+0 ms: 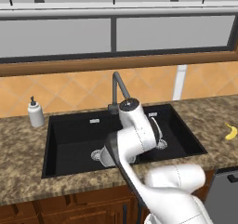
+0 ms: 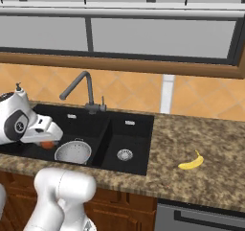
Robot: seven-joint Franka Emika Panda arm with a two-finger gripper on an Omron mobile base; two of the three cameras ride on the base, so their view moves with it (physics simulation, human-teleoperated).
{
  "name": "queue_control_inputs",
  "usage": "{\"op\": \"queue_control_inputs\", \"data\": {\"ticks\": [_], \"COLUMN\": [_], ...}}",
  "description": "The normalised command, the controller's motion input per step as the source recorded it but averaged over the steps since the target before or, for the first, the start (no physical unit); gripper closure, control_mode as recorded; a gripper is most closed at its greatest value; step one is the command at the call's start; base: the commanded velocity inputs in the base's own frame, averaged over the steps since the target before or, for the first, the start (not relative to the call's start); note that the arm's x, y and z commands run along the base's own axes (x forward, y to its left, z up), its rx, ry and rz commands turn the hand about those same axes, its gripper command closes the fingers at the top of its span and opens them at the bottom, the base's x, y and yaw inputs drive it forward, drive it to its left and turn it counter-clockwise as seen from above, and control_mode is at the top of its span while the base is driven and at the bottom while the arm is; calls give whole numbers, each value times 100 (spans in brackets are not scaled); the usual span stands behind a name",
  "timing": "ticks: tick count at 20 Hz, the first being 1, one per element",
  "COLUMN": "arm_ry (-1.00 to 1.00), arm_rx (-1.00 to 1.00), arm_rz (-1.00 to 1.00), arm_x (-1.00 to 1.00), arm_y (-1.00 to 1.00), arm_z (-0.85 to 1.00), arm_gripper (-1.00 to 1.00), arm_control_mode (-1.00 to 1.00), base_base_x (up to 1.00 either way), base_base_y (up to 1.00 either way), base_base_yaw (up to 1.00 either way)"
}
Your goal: Put the colander in the sink, put the banana, orange in the colander, and turn on the sink faucet and pour water over the colander.
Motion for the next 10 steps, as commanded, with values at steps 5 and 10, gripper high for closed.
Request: {"op": "queue_control_inputs", "data": {"ticks": [5, 10], "arm_ry": [8, 11], "arm_rx": [0, 0], "arm_rz": [-11, -7], "arm_x": [91, 99], "arm_y": [76, 47], "arm_z": [-18, -24], "arm_gripper": [100, 100], "arm_control_mode": [-100, -100], "base_base_x": [0, 0], "base_base_y": [0, 0], "base_base_yaw": [0, 0]}}
